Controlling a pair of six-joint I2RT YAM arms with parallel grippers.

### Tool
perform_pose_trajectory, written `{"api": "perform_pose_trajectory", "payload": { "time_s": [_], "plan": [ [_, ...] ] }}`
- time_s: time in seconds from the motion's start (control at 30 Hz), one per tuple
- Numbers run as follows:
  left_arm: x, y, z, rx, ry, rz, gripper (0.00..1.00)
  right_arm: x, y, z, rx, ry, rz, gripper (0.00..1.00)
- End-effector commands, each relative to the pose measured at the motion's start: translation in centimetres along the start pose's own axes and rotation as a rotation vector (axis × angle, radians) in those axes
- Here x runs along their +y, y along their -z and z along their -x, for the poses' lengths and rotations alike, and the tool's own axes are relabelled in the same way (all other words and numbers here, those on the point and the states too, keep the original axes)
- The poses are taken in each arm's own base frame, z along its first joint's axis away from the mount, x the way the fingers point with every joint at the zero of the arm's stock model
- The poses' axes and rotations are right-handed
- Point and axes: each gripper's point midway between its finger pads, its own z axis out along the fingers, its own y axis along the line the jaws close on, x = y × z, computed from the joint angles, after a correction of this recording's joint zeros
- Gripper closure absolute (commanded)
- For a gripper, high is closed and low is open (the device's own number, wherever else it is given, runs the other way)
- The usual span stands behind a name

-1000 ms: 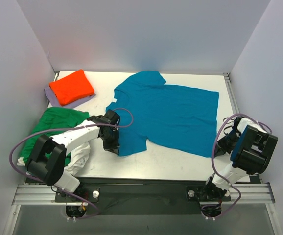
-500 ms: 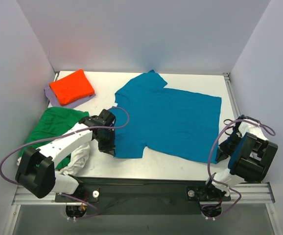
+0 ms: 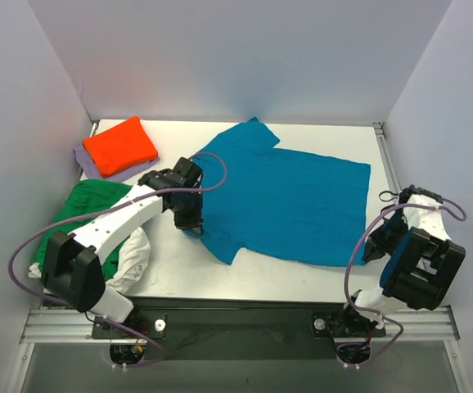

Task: Fold and stack the t-shirts
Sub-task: Grap the side of the flattened tshirt closest away from the robot with both arms, then fold the flattened tshirt in 1/3 of the way

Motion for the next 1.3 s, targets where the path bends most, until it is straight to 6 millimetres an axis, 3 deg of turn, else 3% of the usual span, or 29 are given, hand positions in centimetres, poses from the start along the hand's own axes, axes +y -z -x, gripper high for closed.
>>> {"api": "perform_pose_trajectory", "payload": {
  "time_s": [0.0, 0.27, 0.4, 0.63, 0.93, 1.27],
  "plan": [
    [-1.2, 0.5, 2.7, -0.042, -0.073, 0.006, 1.00, 0.6, 1.2, 0.2, 0.032, 0.036, 0.007, 1.00],
    [-3.5, -0.5, 7.6, -0.070, -0.134, 0.024, 1.00, 3.4, 1.8, 2.9, 0.004, 0.118, -0.001, 1.00],
    [-4.5, 0.4, 10.8, -0.134, -0.151, 0.029, 1.00, 4.6, 1.9, 3.5, -0.008, 0.156, -0.008, 1.00],
    [-6.3, -0.8, 13.6, -0.139, -0.188, -0.004, 1.00, 5.8, 1.7, 4.5, 0.002, 0.165, 0.003, 1.00],
    [-6.3, -1.7, 17.0, -0.150, -0.217, 0.007, 1.00, 7.8, 2.1, 6.6, -0.002, 0.174, 0.045, 1.00],
    [-5.7, -0.2, 21.2, -0.220, -0.208, -0.002, 1.00, 9.2, 2.6, 8.3, -0.007, 0.165, 0.083, 1.00]
  ]
}}
